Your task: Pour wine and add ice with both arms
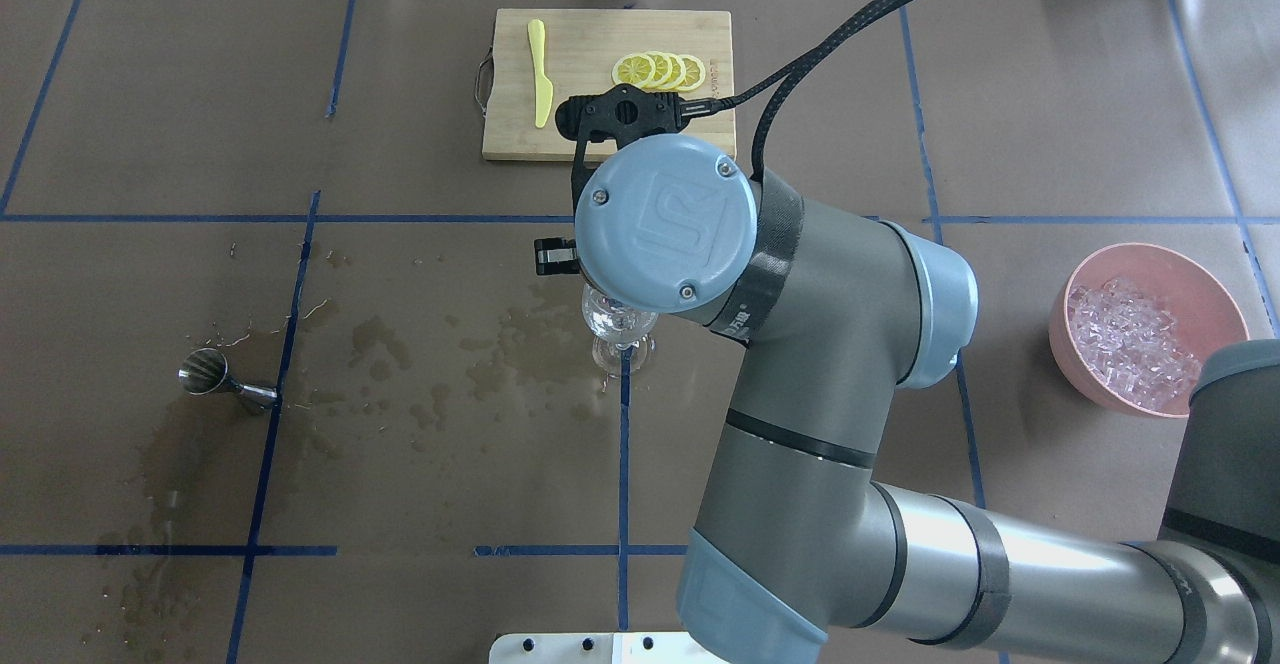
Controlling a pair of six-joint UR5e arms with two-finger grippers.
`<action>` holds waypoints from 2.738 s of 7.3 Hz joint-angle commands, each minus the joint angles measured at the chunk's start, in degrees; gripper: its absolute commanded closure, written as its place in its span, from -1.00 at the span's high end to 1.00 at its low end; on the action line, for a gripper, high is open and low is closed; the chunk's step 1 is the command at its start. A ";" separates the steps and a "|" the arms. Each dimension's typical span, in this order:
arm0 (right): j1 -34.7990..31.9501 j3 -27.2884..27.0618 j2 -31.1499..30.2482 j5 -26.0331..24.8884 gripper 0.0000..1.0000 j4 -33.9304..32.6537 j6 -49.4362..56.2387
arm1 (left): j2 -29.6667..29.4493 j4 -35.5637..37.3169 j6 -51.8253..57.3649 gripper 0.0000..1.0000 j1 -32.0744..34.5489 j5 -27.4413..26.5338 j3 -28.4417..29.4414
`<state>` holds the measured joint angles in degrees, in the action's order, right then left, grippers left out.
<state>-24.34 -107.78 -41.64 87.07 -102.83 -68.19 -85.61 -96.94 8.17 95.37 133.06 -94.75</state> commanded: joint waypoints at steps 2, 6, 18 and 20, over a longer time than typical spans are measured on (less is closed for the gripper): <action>0.61 0.20 -0.63 -0.58 0.58 -0.70 -0.01 | 0.01 0.00 0.00 1.00 -0.01 0.00 0.09; 0.53 -0.32 -0.28 0.12 1.00 -3.59 0.43 | 0.01 0.00 0.00 1.00 -0.01 -0.08 0.18; -47.34 -3.59 -37.60 37.99 1.00 -2.64 71.12 | 0.27 4.13 0.00 1.00 -5.11 0.00 -1.49; -53.41 -2.43 -44.98 38.53 1.00 -2.64 78.55 | 0.53 4.13 0.00 1.00 -5.11 0.00 -1.58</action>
<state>-73.86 -110.84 -81.79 125.22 -105.47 6.09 -85.22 -92.82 8.17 90.27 133.07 -96.24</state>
